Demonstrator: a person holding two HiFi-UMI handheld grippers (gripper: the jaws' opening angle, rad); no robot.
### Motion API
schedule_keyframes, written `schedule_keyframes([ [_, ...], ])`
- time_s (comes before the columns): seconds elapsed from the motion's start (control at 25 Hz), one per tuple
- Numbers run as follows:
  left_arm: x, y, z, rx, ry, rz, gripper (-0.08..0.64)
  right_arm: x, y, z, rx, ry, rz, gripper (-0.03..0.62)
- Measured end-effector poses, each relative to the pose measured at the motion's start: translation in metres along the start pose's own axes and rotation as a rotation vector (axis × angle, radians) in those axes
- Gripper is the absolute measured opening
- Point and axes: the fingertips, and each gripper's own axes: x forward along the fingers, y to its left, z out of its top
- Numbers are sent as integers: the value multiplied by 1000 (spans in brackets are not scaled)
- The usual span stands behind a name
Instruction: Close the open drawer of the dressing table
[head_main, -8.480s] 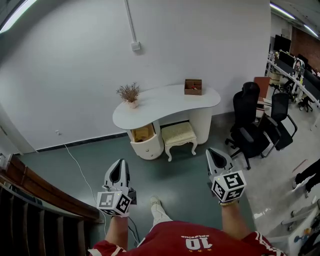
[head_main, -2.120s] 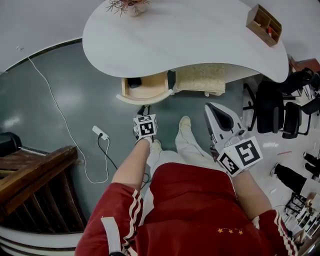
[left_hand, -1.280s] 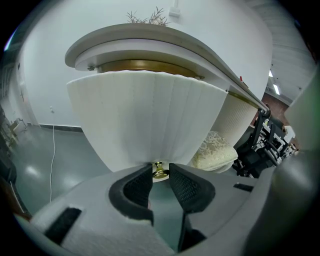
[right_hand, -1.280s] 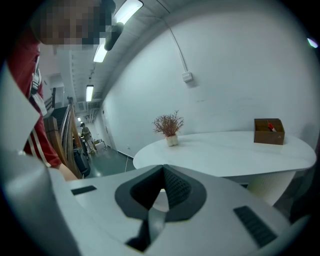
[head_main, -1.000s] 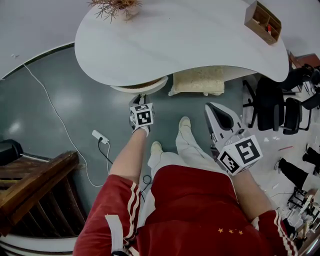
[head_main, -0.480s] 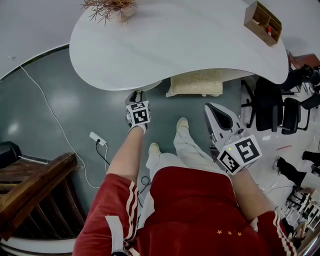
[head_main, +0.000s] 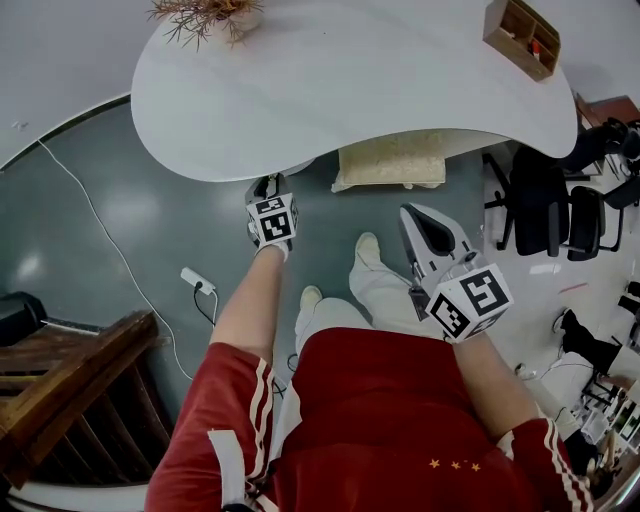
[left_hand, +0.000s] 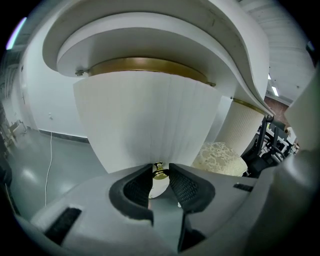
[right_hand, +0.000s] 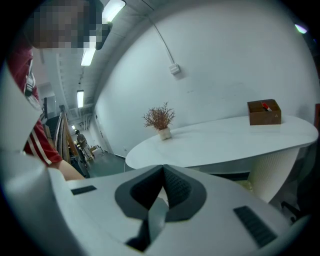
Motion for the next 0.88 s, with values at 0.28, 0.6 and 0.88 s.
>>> schedule_keyframes([
  [0.28, 17, 6, 16, 4, -12, 29, 107, -12, -5, -3, 6, -60, -34, 3],
  [0.6, 23, 8, 33, 23, -69, 55, 106, -25, -27, -19, 28, -85, -77, 3],
  [0.88, 26, 10, 38, 65, -133, 88, 108, -24, -30, -25, 12, -103, -70, 3],
])
